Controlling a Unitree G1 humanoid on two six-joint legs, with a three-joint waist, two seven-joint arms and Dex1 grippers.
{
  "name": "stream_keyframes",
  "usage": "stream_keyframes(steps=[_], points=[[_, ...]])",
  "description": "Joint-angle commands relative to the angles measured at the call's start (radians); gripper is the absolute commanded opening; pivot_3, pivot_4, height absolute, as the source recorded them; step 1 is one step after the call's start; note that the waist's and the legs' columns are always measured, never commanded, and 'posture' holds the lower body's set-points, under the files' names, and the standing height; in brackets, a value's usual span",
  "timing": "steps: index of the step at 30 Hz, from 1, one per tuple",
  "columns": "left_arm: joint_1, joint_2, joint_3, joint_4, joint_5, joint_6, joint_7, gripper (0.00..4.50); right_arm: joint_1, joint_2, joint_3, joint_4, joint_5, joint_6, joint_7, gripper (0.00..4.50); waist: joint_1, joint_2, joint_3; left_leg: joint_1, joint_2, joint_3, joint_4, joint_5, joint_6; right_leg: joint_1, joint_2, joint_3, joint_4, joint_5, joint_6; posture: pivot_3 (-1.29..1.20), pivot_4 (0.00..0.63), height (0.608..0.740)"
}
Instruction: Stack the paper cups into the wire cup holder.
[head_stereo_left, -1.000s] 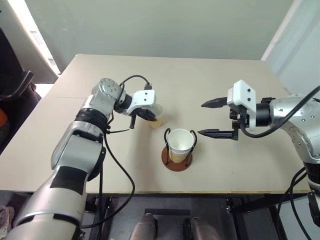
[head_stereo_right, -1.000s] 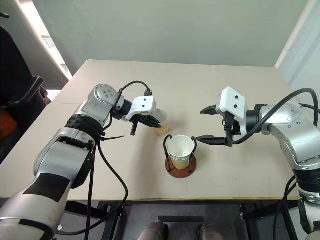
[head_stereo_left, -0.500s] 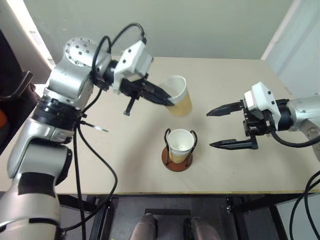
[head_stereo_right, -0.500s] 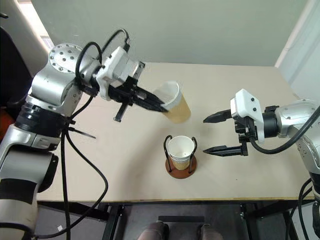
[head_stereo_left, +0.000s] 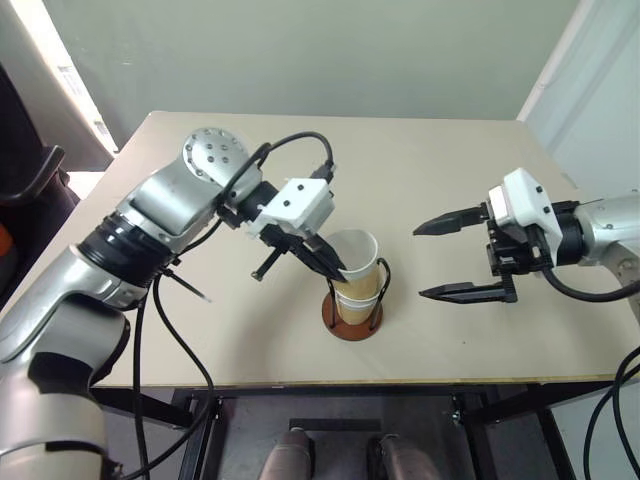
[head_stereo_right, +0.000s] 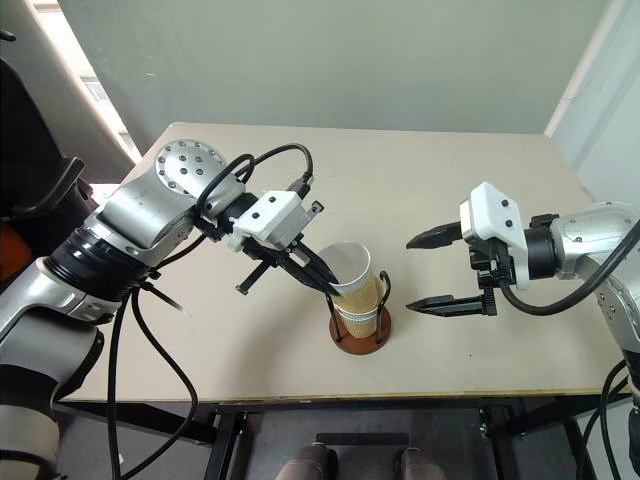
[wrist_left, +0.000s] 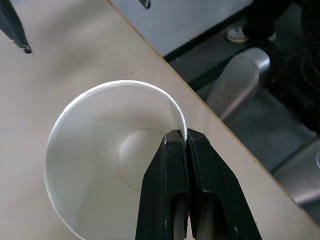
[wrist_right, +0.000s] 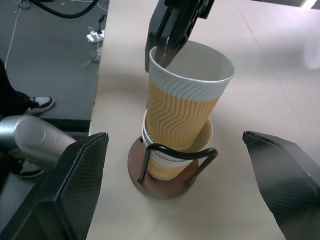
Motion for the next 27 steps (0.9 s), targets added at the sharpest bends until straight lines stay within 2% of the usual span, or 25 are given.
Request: stream_keyframes(steps=[1, 4, 8, 15, 20, 23, 27], points=[[-0.011, -0.009, 0.024, -0.001, 0.021, -0.019, -0.039, 0.04, -0.008, -0.016, -0.035, -0.022, 0.015, -0.001, -0.007, 4.5, 0.0, 0.0, 0.0, 0.0, 0.0, 0.0, 0.0, 0.0, 0.0, 0.0, 0.0, 0.0, 0.0, 0.0, 0.0, 0.0, 0.15, 0.74], [-0.009, -0.017, 0.024, -0.005, 0.032, -0.003, -0.039, 0.04, -0.01, -0.015, -0.03, -0.02, 0.014, -0.001, -0.006, 4.5, 0.0, 0.0, 0.0, 0.0, 0.0, 0.0, 0.0, 0.0, 0.0, 0.0, 0.0, 0.0, 0.0, 0.0, 0.0, 0.0, 0.15, 0.74], [0.003, -0.021, 0.02, -0.02, 0.047, 0.008, -0.039, 1.2, -0.014, -0.011, -0.025, -0.014, 0.009, -0.005, -0.005, 4.5, 0.0, 0.0, 0.0, 0.0, 0.0, 0.0, 0.0, 0.0, 0.0, 0.0, 0.0, 0.0, -0.001, 0.0, 0.0, 0.0, 0.15, 0.74], [0.012, -0.052, 0.07, 0.014, 0.09, -0.01, -0.039, 3.61, -0.008, -0.011, -0.021, -0.009, 0.004, -0.014, 0.003, 4.5, 0.0, 0.0, 0.0, 0.0, 0.0, 0.0, 0.0, 0.0, 0.0, 0.0, 0.0, 0.0, -0.001, 0.0, 0.0, 0.0, 0.15, 0.74], [0.038, -0.086, 0.193, 0.051, 0.149, 0.037, 0.003, 3.61, -0.039, 0.018, 0.016, 0.032, -0.007, -0.039, 0.027, 4.5, -0.003, 0.0, 0.0, 0.0, 0.0, 0.0, 0.0, 0.0, 0.0, 0.0, 0.0, 0.0, -0.001, 0.0, 0.0, 0.0, 0.15, 0.74], [0.13, -0.004, 0.34, 0.028, 0.115, 0.161, 0.085, 3.61, -0.084, 0.044, 0.079, 0.144, -0.087, -0.095, 0.042, 4.5, -0.014, 0.0, 0.0, 0.0, 0.0, 0.0, 0.0, 0.0, 0.0, 0.0, 0.0, 0.001, 0.0, 0.0, 0.0, 0.0, 0.15, 0.74], [0.37, 0.151, 0.564, -0.054, 0.04, 0.316, 0.163, 3.61, -0.132, 0.056, 0.068, 0.313, -0.118, -0.151, 0.073, 4.5, -0.032, 0.001, 0.0, 0.005, 0.0, 0.002, -0.003, 0.001, -0.001, -0.001, 0.002, 0.005, 0.0, 0.0, 0.0, 0.0, 0.15, 0.74]])
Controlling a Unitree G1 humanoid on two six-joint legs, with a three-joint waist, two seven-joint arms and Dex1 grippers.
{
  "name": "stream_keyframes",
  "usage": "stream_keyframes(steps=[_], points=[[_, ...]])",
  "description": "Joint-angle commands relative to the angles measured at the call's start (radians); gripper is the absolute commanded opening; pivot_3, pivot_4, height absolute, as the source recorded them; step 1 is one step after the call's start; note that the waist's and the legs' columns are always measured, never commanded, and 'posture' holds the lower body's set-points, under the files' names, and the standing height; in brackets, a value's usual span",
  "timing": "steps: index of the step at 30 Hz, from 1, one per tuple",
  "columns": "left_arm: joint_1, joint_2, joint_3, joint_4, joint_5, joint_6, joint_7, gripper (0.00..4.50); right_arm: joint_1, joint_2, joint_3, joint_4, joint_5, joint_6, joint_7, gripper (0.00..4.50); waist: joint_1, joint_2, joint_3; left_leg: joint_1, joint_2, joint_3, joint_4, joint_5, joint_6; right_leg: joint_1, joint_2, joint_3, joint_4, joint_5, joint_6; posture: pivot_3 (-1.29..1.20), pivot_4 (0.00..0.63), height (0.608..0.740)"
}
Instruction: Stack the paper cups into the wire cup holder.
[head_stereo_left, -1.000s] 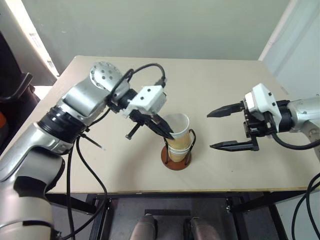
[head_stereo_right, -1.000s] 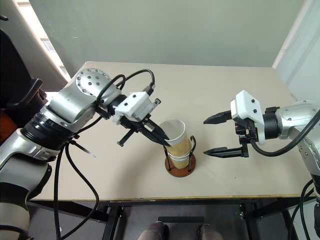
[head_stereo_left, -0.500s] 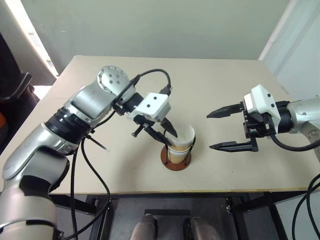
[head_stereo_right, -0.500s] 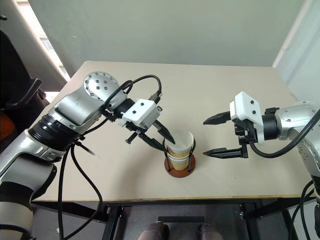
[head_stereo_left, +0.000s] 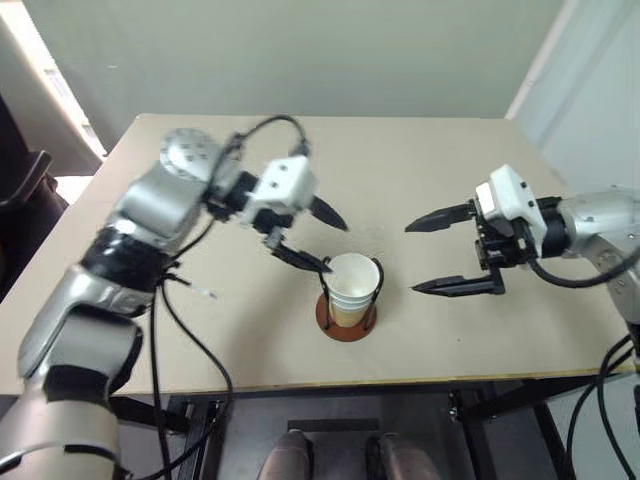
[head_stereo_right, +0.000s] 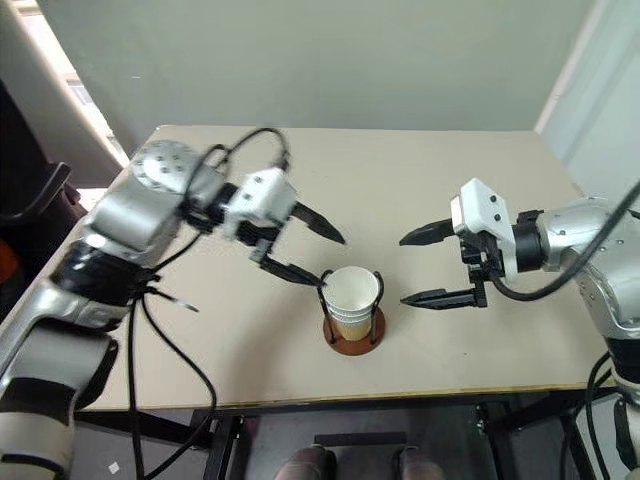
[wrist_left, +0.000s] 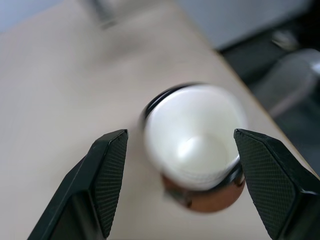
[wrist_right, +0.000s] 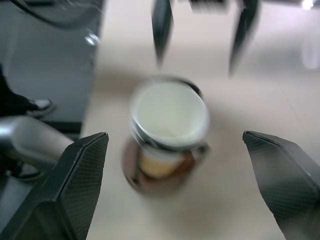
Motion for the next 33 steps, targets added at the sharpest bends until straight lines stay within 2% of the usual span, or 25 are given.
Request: stream_keyframes(steps=[1, 3, 6, 8, 11, 13, 17, 23, 33], points=[[0.167, 0.099, 0.203, -0.082, -0.063, 0.11, 0.07, 3.61, -0.046, -0.004, -0.031, 0.107, -0.027, -0.055, 0.033, 4.5, -0.003, 0.0, 0.0, 0.001, 0.0, 0.0, -0.001, 0.0, 0.0, 0.0, 0.0, 0.001, 0.0, 0.0, 0.0, 0.0, 0.15, 0.74], [0.316, 0.143, 0.333, -0.111, -0.099, 0.16, 0.118, 3.61, -0.063, 0.0, -0.029, 0.176, -0.054, -0.076, 0.036, 4.5, -0.003, 0.0, 0.0, 0.001, 0.0, 0.0, -0.002, 0.0, 0.0, -0.001, 0.0, 0.001, 0.001, -0.002, -0.001, 0.0, 0.15, 0.74], [0.525, 0.149, 0.536, -0.111, -0.121, 0.191, 0.212, 3.61, -0.073, 0.006, -0.021, 0.269, -0.093, -0.1, 0.037, 4.5, 0.001, 0.0, 0.0, 0.0, 0.0, 0.001, -0.003, -0.001, 0.0, -0.002, 0.0, 0.001, 0.001, -0.004, -0.004, 0.0, 0.15, 0.74], [0.621, 0.132, 0.621, -0.124, -0.124, 0.203, 0.263, 3.61, -0.069, 0.011, -0.024, 0.301, -0.1, -0.106, 0.041, 4.5, 0.004, 0.0, 0.0, 0.0, 0.0, 0.0, -0.003, -0.001, 0.0, -0.002, 0.0, 0.001, 0.002, -0.005, -0.006, 0.0, 0.15, 0.74], [0.731, 0.105, 0.682, -0.176, -0.127, 0.213, 0.304, 3.61, -0.061, 0.026, -0.03, 0.326, -0.104, -0.108, 0.041, 4.5, 0.006, 0.0, 0.0, 0.001, 0.0, 0.001, -0.003, -0.001, 0.0, -0.002, 0.0, 0.001, 0.003, -0.007, -0.01, 0.0, 0.15, 0.74], [0.767, 0.084, 0.705, -0.211, -0.137, 0.226, 0.328, 3.61, -0.056, 0.035, -0.034, 0.328, -0.101, -0.102, 0.038, 4.5, 0.006, 0.0, 0.0, 0.002, 0.0, 0.001, -0.003, -0.002, -0.001, -0.001, 0.0, 0.001, 0.004, -0.01, -0.018, 0.0, 0.15, 0.74], [0.788, 0.066, 0.714, -0.222, -0.126, 0.237, 0.369, 3.61, -0.035, 0.041, -0.045, 0.298, -0.086, -0.083, 0.036, 4.5, 0.006, 0.0, 0.0, 0.004, 0.0, 0.001, -0.003, -0.004, -0.003, -0.001, 0.0, 0.001, 0.005, -0.007, -0.022, 0.0, 0.15, 0.74], [0.788, 0.057, 0.694, -0.208, -0.106, 0.239, 0.401, 3.61, -0.029, 0.045, -0.047, 0.281, -0.089, -0.074, 0.032, 4.5, 0.0, 0.0, 0.0, 0.01, 0.0, 0.001, -0.004, -0.002, -0.004, 0.003, 0.001, 0.003, 0.005, -0.006, -0.024, 0.0, 0.15, 0.74], [0.767, 0.042, 0.678, -0.225, -0.106, 0.253, 0.441, 3.61, -0.036, 0.056, -0.045, 0.28, -0.094, -0.066, 0.022, 4.5, 0.0, 0.0, 0.0, 0.01, 0.0, 0.001, -0.006, -0.003, -0.005, 0.002, 0.001, 0.003, 0.004, -0.006, -0.024, 0.0, 0.15, 0.74]])
